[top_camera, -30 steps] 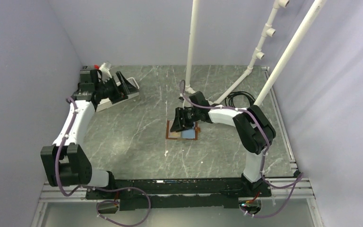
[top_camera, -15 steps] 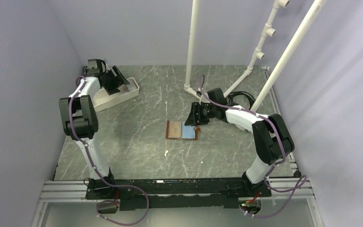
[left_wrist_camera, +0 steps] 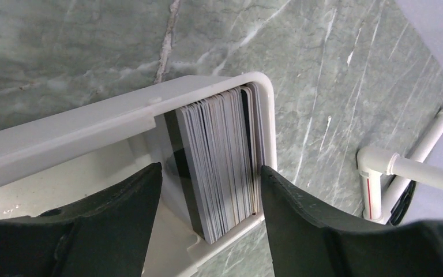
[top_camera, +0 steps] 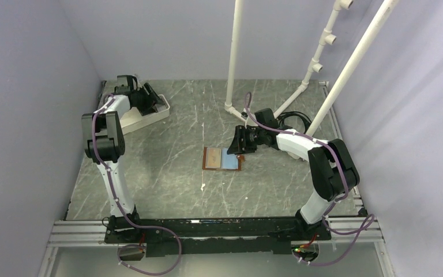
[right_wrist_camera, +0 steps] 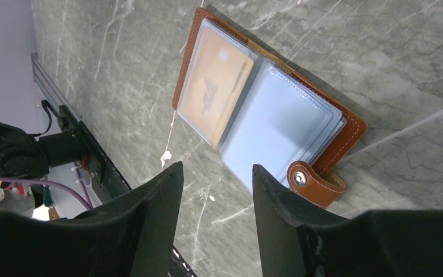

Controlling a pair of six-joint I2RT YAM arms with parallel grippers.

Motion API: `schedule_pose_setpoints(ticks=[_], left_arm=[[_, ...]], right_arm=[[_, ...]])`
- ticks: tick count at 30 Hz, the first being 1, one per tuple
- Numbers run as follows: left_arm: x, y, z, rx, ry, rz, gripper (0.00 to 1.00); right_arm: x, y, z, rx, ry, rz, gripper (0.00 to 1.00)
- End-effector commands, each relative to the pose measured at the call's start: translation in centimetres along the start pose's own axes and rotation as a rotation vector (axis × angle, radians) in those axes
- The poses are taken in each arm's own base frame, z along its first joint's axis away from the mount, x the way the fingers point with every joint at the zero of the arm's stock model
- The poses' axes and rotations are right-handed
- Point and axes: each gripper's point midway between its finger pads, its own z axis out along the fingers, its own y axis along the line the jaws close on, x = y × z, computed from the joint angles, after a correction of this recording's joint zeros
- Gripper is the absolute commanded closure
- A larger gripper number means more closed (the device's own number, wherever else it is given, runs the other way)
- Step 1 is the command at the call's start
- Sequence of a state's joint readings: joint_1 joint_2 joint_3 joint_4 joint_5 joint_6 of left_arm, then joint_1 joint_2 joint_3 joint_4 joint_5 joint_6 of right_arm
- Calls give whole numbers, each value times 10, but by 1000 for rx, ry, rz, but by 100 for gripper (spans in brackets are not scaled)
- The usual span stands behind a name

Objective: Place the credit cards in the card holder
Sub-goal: Pick up the credit card from the storage box.

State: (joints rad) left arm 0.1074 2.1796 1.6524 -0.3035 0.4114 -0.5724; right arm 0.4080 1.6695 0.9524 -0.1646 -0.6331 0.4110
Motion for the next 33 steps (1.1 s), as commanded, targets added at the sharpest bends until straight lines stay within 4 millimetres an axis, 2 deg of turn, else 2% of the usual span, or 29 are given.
schedule_pose_setpoints(ticks=[1,12,16,22,33], left_arm=[[-23,-27,-5,92,-60,28,33],[-29,-45,-19,142,-68,30,48],[-28,-44,-19,135,-59,29,58],[-29,-43,-26,111,-60,41,64],[-34,-43,-50,93,-61,53,78]], right_arm=[[-8,5,-5,-18,-32,-39,50],[-7,5,-4,-25,-29,-34,50],[-5,5,-5,-22,-28,-34,50],[-5,4,-4,-22,-29,-30,51],[-4,5,-5,-27,-31,-25,51]])
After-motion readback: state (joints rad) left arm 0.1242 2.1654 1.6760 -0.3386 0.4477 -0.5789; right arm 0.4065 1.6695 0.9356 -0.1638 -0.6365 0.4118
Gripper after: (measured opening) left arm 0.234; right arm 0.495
